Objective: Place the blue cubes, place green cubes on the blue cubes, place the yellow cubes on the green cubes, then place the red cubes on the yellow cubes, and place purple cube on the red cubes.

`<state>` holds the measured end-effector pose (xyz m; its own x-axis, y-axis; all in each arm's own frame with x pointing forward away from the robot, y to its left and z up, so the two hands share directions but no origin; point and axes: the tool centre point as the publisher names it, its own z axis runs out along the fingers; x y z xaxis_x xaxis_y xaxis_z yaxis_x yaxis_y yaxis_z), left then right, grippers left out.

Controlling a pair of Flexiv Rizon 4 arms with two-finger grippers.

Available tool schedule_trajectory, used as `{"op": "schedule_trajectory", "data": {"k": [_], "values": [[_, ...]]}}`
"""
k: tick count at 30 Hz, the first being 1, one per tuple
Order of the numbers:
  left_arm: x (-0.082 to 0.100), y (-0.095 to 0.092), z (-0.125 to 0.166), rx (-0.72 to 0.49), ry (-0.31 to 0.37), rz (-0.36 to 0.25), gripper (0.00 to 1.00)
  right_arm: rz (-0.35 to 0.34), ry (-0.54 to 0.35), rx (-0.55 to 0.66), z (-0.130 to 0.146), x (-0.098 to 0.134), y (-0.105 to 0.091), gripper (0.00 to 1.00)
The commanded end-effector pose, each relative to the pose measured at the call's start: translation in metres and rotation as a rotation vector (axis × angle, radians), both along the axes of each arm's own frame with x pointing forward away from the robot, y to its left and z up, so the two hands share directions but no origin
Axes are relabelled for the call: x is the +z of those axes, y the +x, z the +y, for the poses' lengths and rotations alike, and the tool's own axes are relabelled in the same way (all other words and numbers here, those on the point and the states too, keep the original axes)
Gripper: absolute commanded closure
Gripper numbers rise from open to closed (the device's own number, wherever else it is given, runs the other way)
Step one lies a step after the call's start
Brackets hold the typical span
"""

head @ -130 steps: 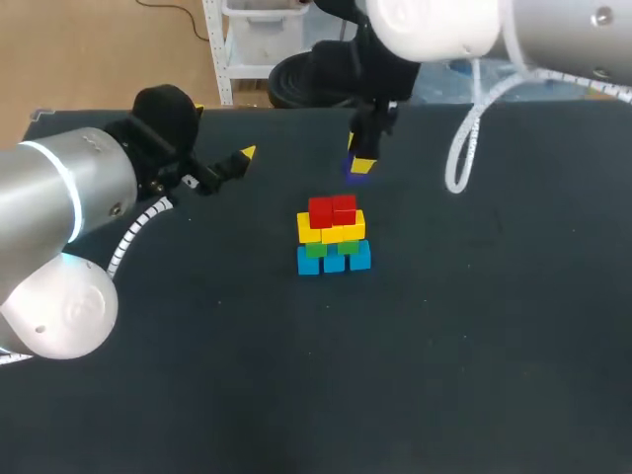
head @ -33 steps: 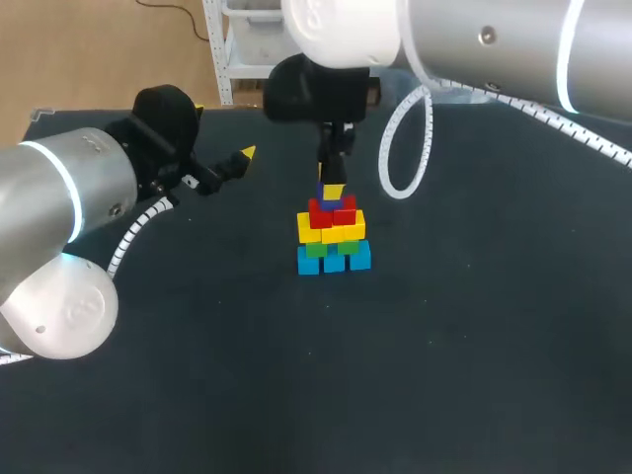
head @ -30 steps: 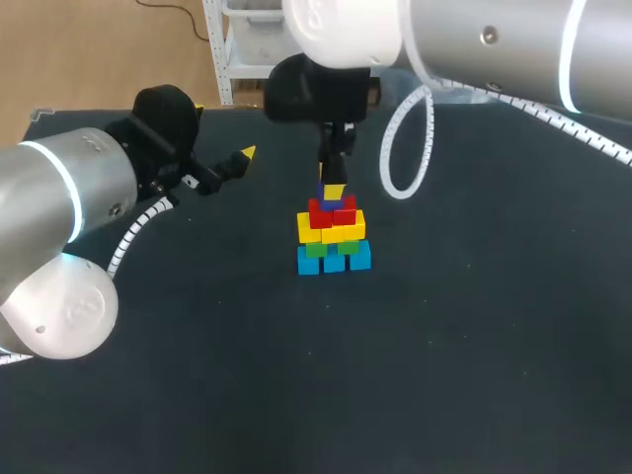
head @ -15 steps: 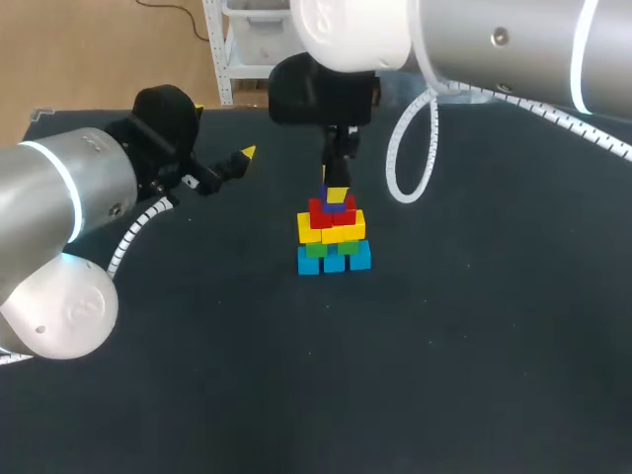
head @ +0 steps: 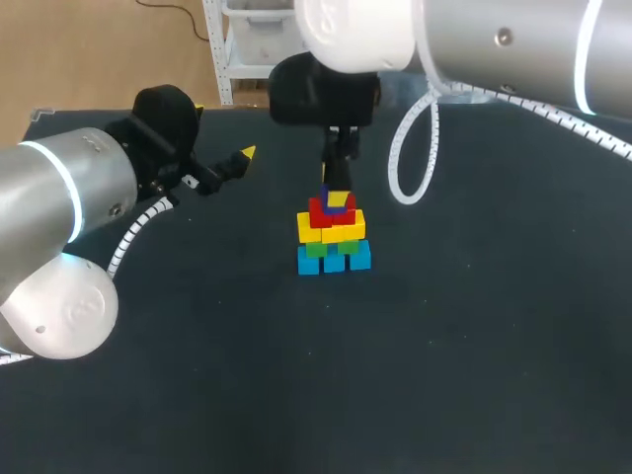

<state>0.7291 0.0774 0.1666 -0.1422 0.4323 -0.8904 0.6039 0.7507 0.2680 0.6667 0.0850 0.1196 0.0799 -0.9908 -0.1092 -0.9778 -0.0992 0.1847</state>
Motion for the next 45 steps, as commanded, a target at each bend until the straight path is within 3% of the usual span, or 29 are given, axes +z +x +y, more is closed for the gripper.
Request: {"op": "schedule_trajectory", "data": {"k": [1,4,5,6,7,10,14,24,29,34,38,39,41,45], "values": [[-0.0001,-0.0004,-0.0029,0.011,0.008,-0.002,0.0,-0.005,0.007,-0.001,-0.0023,0.0007,-0.0022,0.06],[-0.0001,-0.0004,-0.0029,0.011,0.008,-0.002,0.0,-0.007,0.008,-0.001,-0.0022,0.0014,-0.0022,0.04],[-0.0001,-0.0004,-0.0029,0.011,0.008,-0.002,0.0,-0.008,0.007,0.0,-0.0022,0.0015,-0.0022,0.07],[-0.0001,-0.0004,-0.0029,0.011,0.008,-0.002,0.0,-0.01,0.003,0.002,-0.0021,0.0016,-0.0021,0.21],[-0.0001,-0.0004,-0.0029,0.011,0.008,-0.002,0.0,-0.01,0.001,0.003,-0.0021,0.0017,-0.0021,0.5],[-0.0001,-0.0004,-0.0029,0.011,0.008,-0.002,0.0,-0.012,-0.001,0.006,-0.0011,0.0017,-0.0017,0.68],[-0.0001,-0.0004,-0.0029,0.011,0.008,-0.002,0.0,-0.015,-0.005,0.013,0.0003,0.0017,-0.0009,0.8],[-0.0001,-0.0004,-0.0029,0.011,0.008,-0.002,0.0,-0.017,-0.003,0.027,0.0036,0.0009,-0.0004,0.96],[-0.0001,-0.0004,-0.0029,0.011,0.008,-0.002,0.0,-0.014,0.001,0.032,0.0043,0.0011,-0.0006,0.93],[-0.0001,-0.0004,-0.0029,0.011,0.008,-0.002,0.0,-0.015,0.003,0.029,0.0039,0.0019,-0.0005,0.73],[-0.0001,-0.0004,-0.0029,0.011,0.008,-0.002,0.0,-0.018,0.001,0.022,0.0021,0.002,-0.0002,0.67],[-0.0001,-0.0004,-0.0029,0.011,0.008,-0.002,0.0,-0.019,0.002,0.019,0.0017,0.0021,-0.0002,0.6],[-0.0001,-0.0004,-0.0029,0.011,0.008,-0.002,0.0,-0.02,0.005,0.016,0.001,0.0025,-0.0001,0.02],[-0.0001,-0.0004,-0.0029,0.011,0.008,-0.002,0.0,-0.026,0.017,0.008,-0.001,0.0051,-0.0001,0.0]]}}
